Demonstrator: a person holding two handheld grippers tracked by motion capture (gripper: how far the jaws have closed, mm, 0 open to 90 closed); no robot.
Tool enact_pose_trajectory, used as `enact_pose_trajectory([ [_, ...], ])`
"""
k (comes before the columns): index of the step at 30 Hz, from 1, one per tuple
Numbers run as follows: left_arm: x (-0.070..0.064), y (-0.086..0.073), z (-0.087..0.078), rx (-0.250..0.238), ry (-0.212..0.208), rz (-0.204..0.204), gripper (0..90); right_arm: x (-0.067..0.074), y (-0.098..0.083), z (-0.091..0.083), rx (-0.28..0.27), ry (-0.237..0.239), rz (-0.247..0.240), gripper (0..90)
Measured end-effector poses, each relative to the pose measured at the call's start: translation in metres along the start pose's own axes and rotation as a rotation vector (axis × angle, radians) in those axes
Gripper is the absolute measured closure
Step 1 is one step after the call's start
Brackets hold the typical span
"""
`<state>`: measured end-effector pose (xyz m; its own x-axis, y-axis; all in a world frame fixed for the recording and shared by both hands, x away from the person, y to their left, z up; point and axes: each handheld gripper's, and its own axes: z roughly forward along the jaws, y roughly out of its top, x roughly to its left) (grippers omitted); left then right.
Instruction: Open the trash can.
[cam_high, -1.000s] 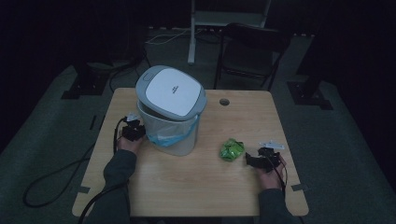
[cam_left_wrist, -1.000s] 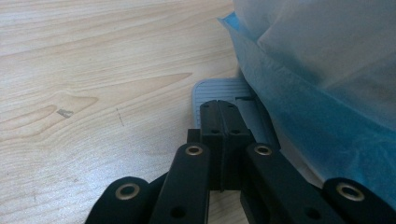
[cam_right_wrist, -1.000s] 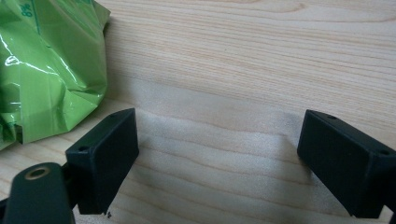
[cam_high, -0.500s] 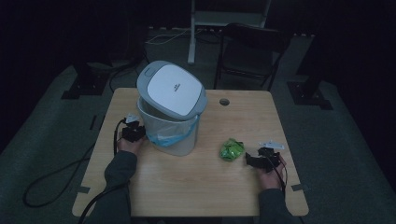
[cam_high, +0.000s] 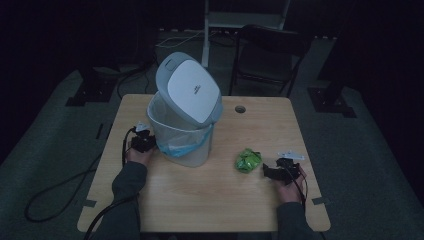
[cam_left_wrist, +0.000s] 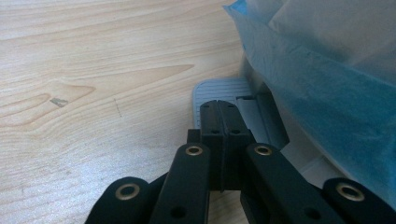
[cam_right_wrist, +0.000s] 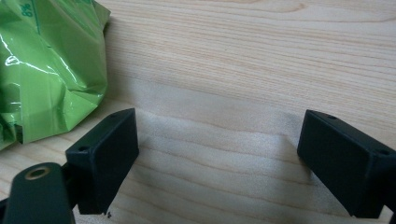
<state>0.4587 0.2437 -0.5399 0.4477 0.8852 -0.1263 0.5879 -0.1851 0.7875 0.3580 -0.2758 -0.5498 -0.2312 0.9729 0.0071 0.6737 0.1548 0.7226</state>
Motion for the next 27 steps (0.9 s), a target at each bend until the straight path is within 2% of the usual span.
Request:
enact_pose_trajectory([
  [27, 0.0009, -0.0009, 0.0000, -0.005, -0.005, -0.012, 90.0, 0.0000, 0.0000, -0.0001, 0.000, 0.000, -0.001, 11.5],
])
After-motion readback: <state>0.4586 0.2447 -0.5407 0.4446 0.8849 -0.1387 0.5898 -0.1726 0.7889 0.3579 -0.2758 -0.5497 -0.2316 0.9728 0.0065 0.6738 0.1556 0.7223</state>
